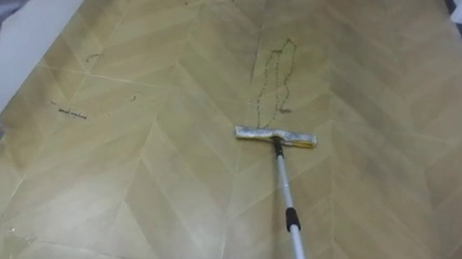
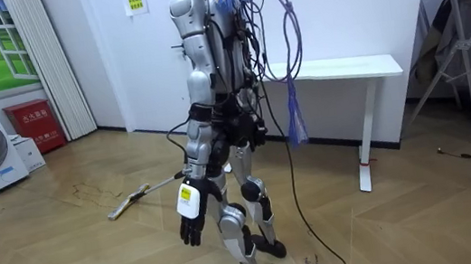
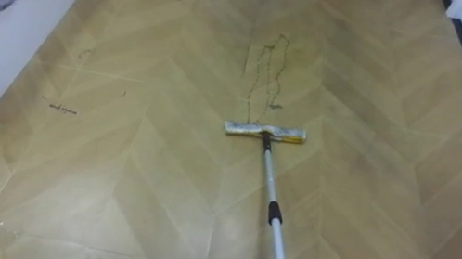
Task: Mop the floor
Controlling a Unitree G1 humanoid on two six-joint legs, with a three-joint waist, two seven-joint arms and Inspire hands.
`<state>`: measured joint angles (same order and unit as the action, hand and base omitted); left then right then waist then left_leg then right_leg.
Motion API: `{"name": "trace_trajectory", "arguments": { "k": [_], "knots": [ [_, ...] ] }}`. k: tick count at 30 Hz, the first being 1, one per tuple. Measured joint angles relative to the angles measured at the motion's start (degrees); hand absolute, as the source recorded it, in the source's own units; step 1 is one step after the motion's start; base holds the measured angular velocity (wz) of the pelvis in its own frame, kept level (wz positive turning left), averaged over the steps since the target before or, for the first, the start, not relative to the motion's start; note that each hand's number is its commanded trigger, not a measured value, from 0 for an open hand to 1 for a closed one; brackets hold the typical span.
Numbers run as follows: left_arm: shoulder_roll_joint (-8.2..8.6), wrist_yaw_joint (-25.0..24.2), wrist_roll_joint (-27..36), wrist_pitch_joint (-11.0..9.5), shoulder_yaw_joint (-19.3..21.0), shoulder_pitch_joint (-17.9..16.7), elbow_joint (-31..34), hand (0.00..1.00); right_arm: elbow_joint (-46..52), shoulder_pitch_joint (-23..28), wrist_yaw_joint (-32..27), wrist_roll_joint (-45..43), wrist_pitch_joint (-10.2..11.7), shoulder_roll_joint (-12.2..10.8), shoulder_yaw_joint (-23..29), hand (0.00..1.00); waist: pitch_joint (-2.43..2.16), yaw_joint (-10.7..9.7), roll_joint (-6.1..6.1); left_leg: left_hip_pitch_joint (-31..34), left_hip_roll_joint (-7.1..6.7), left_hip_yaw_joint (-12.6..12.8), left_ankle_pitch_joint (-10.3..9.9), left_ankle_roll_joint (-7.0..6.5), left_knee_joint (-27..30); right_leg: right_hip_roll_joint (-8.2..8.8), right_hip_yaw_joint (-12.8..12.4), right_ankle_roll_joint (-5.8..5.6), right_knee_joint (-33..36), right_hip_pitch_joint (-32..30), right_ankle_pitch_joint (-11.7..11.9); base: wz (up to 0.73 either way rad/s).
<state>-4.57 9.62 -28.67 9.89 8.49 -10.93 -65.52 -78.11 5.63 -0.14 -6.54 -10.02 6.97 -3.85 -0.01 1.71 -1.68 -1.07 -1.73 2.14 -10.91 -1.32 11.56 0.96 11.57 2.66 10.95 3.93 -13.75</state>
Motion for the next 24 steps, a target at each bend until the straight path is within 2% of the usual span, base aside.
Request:
{"name": "trace_trajectory", "arguments": {
  "k": [4,5,6,7,8,9,11,13,15,16,18,20,22,24],
  "knots": [
    [0.01,1.2,0.42,-0.08,-0.97,1.9,-0.12,0.0,-0.07,-1.35,-0.99,0.86,-0.02,0.0,-0.5,1.0,-0.11,-0.07,-0.32,4.38,0.05,-0.47,0.01,-0.01,1.48,0.07,0.55,0.16,1.98,-3.96,0.11,0.05],
    [0.0,1.65,0.73,-0.26,-1.11,2.86,-0.11,0.0,-0.11,-1.96,-1.55,1.01,-0.01,0.02,-0.56,1.0,-0.02,-0.09,-0.15,6.12,0.08,-0.54,0.01,-0.01,2.34,0.14,0.76,0.21,2.93,-5.51,0.13,0.09],
    [-0.03,2.08,1.09,-0.4,-1.53,3.35,-0.21,0.0,-0.31,-2.38,-1.89,1.12,0.07,0.02,-0.62,1.0,0.19,-0.16,-0.21,7.04,0.08,-0.64,0.01,-0.01,2.85,0.2,0.94,0.25,3.52,-6.41,0.15,0.13],
    [0.02,2.82,1.14,-0.89,-2.12,4.59,-0.79,0.0,-0.81,-3.32,-2.73,1.76,0.35,0.02,-0.73,1.0,0.64,-0.17,0.07,9.25,0.09,-0.87,0.01,-0.01,4.39,0.41,1.33,0.25,5.14,-8.44,0.14,0.17],
    [0.02,3.74,1.59,-1.64,-2.75,5.84,-1.5,0.0,-1.16,-4.07,-3.41,2.89,0.58,0.05,-1.22,1.0,0.86,-0.14,0.06,11.72,0.08,-1.09,0.01,-0.01,6.1,0.58,1.61,0.35,6.35,-10.59,0.06,0.17],
    [0.02,4.13,2.0,-1.87,-3.1,6.5,-1.7,0.0,-1.17,-4.53,-3.74,3.6,0.62,0.04,-1.37,1.0,0.88,-0.08,0.3,13.28,0.07,-1.14,0.01,-0.01,7.28,0.73,1.58,0.47,7.34,-12.0,-0.05,0.1],
    [0.18,6.16,2.33,-2.93,-3.16,8.47,-2.59,0.0,-1.19,-6.4,-4.62,6.55,0.98,0.03,-1.97,1.0,1.36,0.19,0.16,19.69,0.07,-1.33,-0.2,-0.27,12.32,1.37,1.56,0.92,12.21,-18.1,-0.9,0.07],
    [0.47,7.24,3.4,-3.07,-3.1,9.62,-2.74,0.0,-1.23,-6.82,-5.54,8.34,1.94,0.05,-2.79,1.0,1.44,0.24,0.25,24.34,0.15,-1.33,-0.82,-0.52,16.04,1.57,1.56,1.09,15.39,-22.2,-1.87,0.17],
    [0.75,8.09,4.37,-3.68,-3.04,10.35,-3.08,0.0,-1.22,-6.86,-6.26,9.95,2.78,0.15,-3.06,1.0,1.6,0.32,0.85,28.64,0.01,-2.59,-1.77,-0.44,19.4,1.86,2.13,1.42,18.35,-26.1,-3.03,0.22],
    [0.82,8.77,4.59,-4.16,-3.15,10.4,-3.04,0.0,-1.22,-6.72,-6.64,10.97,3.01,0.2,-3.63,1.0,1.73,0.3,1.31,31.17,0.0,-2.97,-2.9,-0.5,21.51,2.01,2.36,1.42,21.0,-28.82,-4.29,0.21],
    [0.72,9.44,5.56,-4.09,-3.18,10.32,-2.83,0.0,-1.22,-6.37,-6.59,11.99,2.98,0.06,-3.99,1.0,1.75,0.38,1.39,34.95,-0.06,-3.36,-3.85,-0.7,24.52,2.93,2.51,1.47,25.74,-33.1,-6.01,0.15],
    [0.8,10.05,7.66,-3.81,-3.23,9.89,-2.8,0.0,-1.3,-6.13,-6.43,13.42,2.98,0.34,-4.13,1.0,1.67,0.28,1.49,38.74,-0.9,-3.71,-3.95,-0.73,27.35,4.13,2.58,1.75,29.96,-37.27,-7.05,0.1],
    [0.49,10.31,9.71,-3.4,-4.37,9.3,-2.63,0.0,-1.33,-5.4,-6.39,15.53,2.98,0.64,-5.17,1.0,1.47,0.35,1.81,40.82,-0.92,-3.96,-4.17,-0.63,29.71,4.45,2.81,1.99,32.37,-39.05,-7.5,0.08],
    [0.51,10.91,11.75,-3.02,-4.47,8.47,-2.57,0.0,-1.37,-4.8,-6.42,16.82,2.97,0.9,-6.13,1.0,1.15,0.48,2.2,42.94,-0.82,-4.12,-5.47,-0.48,33.43,4.52,2.93,2.54,35.52,-41.01,-8.76,-0.02]
  ]
}}
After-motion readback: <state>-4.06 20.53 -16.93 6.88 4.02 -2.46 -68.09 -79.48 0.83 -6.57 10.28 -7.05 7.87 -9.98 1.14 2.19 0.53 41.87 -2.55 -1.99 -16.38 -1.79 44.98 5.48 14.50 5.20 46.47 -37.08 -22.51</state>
